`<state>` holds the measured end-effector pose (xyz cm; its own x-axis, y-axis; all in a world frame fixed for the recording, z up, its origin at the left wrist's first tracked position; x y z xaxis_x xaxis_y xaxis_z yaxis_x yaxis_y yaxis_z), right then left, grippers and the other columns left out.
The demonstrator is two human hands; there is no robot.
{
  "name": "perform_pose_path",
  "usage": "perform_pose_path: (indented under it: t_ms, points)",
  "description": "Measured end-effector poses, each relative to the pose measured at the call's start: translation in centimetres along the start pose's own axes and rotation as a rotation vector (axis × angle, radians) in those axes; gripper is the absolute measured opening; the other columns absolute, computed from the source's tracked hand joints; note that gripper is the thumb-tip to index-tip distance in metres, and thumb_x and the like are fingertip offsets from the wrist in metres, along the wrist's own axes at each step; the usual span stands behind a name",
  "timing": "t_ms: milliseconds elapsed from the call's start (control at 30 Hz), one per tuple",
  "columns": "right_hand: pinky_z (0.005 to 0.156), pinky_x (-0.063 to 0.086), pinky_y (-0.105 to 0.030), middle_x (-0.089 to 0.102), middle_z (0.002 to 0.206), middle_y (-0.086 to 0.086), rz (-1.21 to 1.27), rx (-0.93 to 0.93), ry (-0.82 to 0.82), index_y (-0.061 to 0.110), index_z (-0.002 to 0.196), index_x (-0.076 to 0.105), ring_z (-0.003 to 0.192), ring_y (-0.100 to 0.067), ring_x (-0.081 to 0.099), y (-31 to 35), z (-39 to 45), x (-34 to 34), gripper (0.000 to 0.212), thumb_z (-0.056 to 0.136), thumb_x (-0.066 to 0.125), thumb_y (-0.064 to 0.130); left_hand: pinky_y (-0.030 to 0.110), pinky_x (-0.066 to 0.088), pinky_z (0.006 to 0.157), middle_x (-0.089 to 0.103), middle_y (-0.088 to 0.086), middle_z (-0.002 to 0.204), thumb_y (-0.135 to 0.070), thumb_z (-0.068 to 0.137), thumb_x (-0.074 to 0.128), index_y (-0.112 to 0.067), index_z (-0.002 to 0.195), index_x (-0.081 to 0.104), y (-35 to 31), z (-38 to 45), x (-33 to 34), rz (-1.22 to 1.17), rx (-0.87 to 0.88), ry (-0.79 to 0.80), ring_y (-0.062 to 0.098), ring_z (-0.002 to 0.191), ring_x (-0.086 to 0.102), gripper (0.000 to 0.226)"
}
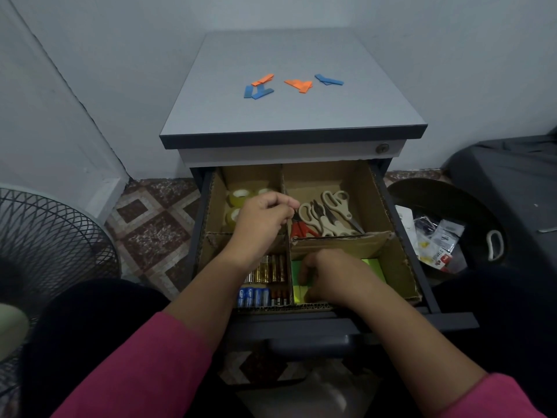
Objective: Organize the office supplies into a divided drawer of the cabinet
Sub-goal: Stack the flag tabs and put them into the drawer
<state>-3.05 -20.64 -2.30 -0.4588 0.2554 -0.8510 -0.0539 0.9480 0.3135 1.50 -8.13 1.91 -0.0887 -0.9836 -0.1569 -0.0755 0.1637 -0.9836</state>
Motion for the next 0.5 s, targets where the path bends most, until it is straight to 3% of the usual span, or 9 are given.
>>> perform_pose_path:
  t_ms: [133, 300, 500]
  points:
    - [0.070, 0.047, -0.026, 0.059, 0.088, 0.011, 0.039, 0.004, 0.003, 0.035, 0.090, 0.066, 0.088, -0.013, 0.061, -0.11, 0.10, 0.10, 0.023, 0.072, 0.079, 0.030, 0.006, 0.042, 0.058, 0.063, -0.006, 0.082, -0.003, 0.091, 0.053, -0.017, 0.085, 0.069, 0.11, -0.08, -0.11, 0.006, 0.007, -0.001, 0.000, 0.073, 0.054, 0.022]
    - [0.073, 0.050, -0.028, 0.059, 0.087, 0.012, 0.071, 0.000, 0.005, 0.039, 0.084, 0.061, 0.087, -0.012, 0.061, -0.16, 0.20, 0.13, 0.026, 0.070, 0.080, 0.029, 0.006, 0.042, 0.058, 0.063, -0.006, 0.082, -0.002, 0.091, 0.052, -0.015, 0.085, 0.069, 0.07, -0.05, -0.07, 0.003, 0.007, -0.001, -0.002, 0.071, 0.054, 0.022]
    - [0.073, 0.049, -0.027, 0.057, 0.087, 0.012, 0.049, -0.032, 0.013, 0.038, 0.090, 0.064, 0.089, -0.013, 0.060, 0.03, 0.11, 0.13, 0.026, 0.072, 0.078, 0.027, 0.006, 0.041, 0.057, 0.062, -0.007, 0.080, -0.001, 0.091, 0.052, -0.013, 0.085, 0.069, 0.12, 0.00, -0.08, -0.003, 0.008, -0.004, -0.009, 0.062, 0.055, 0.022]
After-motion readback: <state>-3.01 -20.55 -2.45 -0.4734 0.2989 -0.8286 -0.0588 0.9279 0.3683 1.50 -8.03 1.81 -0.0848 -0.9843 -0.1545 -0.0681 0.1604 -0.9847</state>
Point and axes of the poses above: each hand's wrist, its own z-axis towards the middle knuckle, its own x-axis out of the palm, y = z × x, the point moved 4 cm from there along z, towards the middle knuckle
